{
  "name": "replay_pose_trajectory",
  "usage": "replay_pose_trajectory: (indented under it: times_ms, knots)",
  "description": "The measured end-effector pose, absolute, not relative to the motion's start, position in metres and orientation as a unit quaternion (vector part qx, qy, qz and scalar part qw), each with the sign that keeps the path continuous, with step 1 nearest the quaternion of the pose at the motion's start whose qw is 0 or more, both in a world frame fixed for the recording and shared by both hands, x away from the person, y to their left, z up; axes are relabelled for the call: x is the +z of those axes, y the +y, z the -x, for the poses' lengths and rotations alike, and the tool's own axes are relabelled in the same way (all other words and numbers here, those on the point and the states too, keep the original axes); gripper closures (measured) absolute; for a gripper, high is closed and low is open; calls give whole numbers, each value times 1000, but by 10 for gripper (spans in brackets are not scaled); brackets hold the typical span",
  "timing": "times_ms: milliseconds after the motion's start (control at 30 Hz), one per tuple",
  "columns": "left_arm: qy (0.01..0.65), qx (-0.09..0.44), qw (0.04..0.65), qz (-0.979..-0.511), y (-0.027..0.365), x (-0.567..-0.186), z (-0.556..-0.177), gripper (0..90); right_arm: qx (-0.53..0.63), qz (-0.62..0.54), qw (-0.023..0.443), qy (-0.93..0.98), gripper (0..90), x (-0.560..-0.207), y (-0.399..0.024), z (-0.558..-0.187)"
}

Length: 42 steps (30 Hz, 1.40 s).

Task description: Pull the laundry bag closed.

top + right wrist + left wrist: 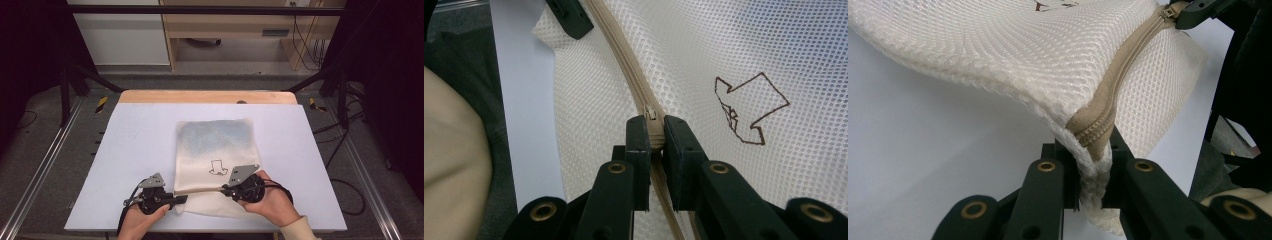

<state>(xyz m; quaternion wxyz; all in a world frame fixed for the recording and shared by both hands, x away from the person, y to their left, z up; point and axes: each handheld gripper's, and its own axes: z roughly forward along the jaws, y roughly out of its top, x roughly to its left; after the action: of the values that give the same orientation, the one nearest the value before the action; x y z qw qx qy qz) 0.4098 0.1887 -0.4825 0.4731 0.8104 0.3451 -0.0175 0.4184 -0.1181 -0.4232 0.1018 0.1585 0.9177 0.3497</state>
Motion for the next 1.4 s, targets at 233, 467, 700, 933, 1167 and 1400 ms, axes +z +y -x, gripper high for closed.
replay_pose_trajectory:
  times_ms: [233, 467, 700, 933, 1167, 1400]
  knots:
    - [345, -18, 474, -810, 188, -482, -409, 824, 351, -158, 103, 917, 820, -423, -120, -418]
    - [344, -18, 474, -810, 189, -482, -410, 824, 350, -160, 103, 917, 821, -423, -122, -417]
    - [344, -16, 472, -812, 189, -482, -410, 824, 353, -164, 104, 915, 821, -423, -126, -416]
    - [344, -18, 472, -811, 188, -483, -410, 824, 350, -167, 105, 916, 820, -424, -130, -416]
    - [344, -17, 472, -811, 189, -482, -410, 824, 350, -170, 105, 915, 820, -424, -132, -416]
    - [344, -17, 472, -812, 188, -482, -410, 824, 350, -173, 104, 915, 820, -425, -136, -415]
